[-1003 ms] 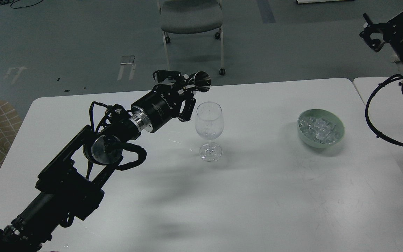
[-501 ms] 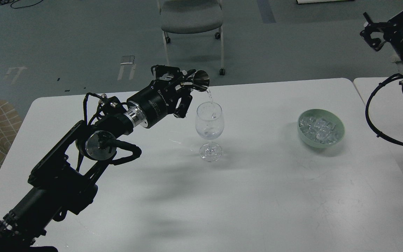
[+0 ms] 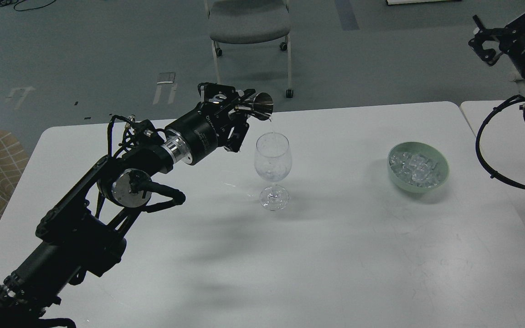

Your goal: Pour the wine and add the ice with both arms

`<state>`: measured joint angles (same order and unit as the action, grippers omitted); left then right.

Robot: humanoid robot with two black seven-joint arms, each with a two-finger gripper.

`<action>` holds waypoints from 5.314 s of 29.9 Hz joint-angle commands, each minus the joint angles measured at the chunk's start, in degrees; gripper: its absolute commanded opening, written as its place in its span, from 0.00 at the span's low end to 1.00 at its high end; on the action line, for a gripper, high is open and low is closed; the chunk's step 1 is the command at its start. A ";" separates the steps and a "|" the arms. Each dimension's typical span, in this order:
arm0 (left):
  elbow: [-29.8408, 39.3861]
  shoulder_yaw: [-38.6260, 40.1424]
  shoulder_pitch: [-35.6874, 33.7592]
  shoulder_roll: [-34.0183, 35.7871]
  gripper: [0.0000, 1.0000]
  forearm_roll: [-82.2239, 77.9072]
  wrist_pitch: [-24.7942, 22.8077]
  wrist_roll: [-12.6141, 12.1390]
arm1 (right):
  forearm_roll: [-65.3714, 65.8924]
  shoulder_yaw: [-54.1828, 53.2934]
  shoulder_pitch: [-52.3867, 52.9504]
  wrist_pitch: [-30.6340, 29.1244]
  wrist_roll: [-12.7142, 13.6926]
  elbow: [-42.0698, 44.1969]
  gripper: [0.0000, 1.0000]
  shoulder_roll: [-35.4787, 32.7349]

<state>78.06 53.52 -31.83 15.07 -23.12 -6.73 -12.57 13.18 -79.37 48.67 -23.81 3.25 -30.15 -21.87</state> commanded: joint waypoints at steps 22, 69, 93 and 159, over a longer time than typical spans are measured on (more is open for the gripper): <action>0.96 0.09 -4.91 2.42 0.00 -12.12 -3.20 -0.79 | -0.08 -0.09 0.11 0.00 0.00 0.09 1.00 -0.10; 5.09 2.80 -5.80 5.33 0.00 -28.13 -10.50 -1.05 | -0.08 -0.09 0.11 -0.18 0.00 0.00 1.00 -0.54; 2.72 21.61 10.02 4.97 0.00 3.70 -1.53 -1.76 | 0.09 0.18 -0.42 -0.18 0.27 -1.23 1.00 -1.24; -26.82 39.03 22.86 -3.29 0.00 20.13 -10.76 8.00 | 0.97 10.02 -1.56 0.52 0.18 -1.67 1.00 -6.69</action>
<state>51.21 92.45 -8.50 12.05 -3.03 -17.89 -4.56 14.15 -69.33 46.80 -23.38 3.34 -31.83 -28.58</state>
